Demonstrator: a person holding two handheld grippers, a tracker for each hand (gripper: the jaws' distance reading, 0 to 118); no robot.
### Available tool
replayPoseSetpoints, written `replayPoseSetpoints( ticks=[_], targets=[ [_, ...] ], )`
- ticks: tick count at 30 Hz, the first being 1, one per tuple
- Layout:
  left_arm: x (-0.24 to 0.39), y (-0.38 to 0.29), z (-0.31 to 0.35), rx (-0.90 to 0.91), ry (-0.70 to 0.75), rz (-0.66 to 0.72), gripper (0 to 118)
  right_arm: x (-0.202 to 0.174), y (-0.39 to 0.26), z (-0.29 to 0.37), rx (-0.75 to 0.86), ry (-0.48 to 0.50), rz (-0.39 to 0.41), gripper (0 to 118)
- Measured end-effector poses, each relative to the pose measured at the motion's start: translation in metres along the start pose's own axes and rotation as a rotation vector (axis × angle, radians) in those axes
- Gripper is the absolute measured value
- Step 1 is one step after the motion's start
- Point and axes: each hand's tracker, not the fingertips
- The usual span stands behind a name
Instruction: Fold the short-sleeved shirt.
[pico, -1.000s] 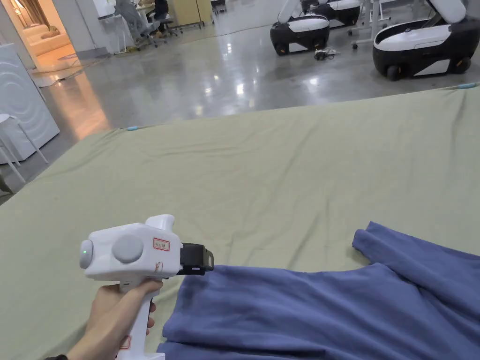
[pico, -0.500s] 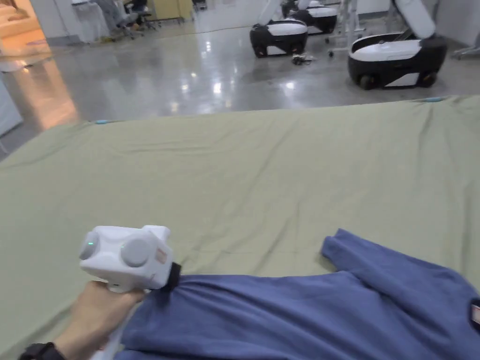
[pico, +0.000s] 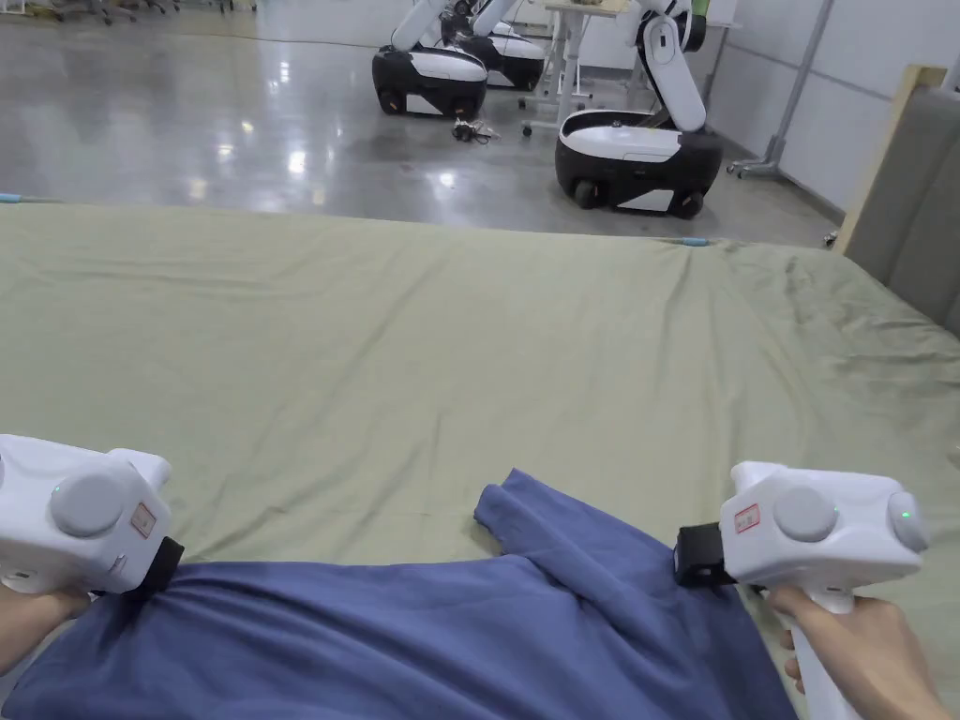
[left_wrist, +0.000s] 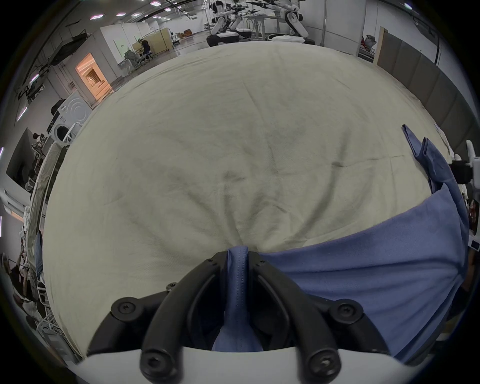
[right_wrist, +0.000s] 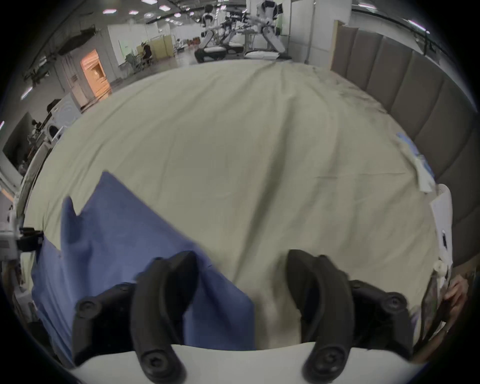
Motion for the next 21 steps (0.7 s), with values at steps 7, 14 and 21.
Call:
replayPoseSetpoints(
  ticks=[7, 14, 21],
  targets=[
    [-0.003, -0.013, 0.01, 0.053, -0.011, 0.037, 14, -0.015, -0.018, 0.021, 0.08, -0.044, 0.068, 2],
    [-0.04, -0.07, 0.105, 0.426, -0.11, 0.021, 8, -0.005, -0.041, 0.121, 0.35, 0.1, 0.004, 2],
    [-0.077, -0.076, 0.251, 0.741, -0.175, 0.131, 7, -0.035, -0.012, 0.262, 0.636, 0.118, 0.05, 2]
  ],
)
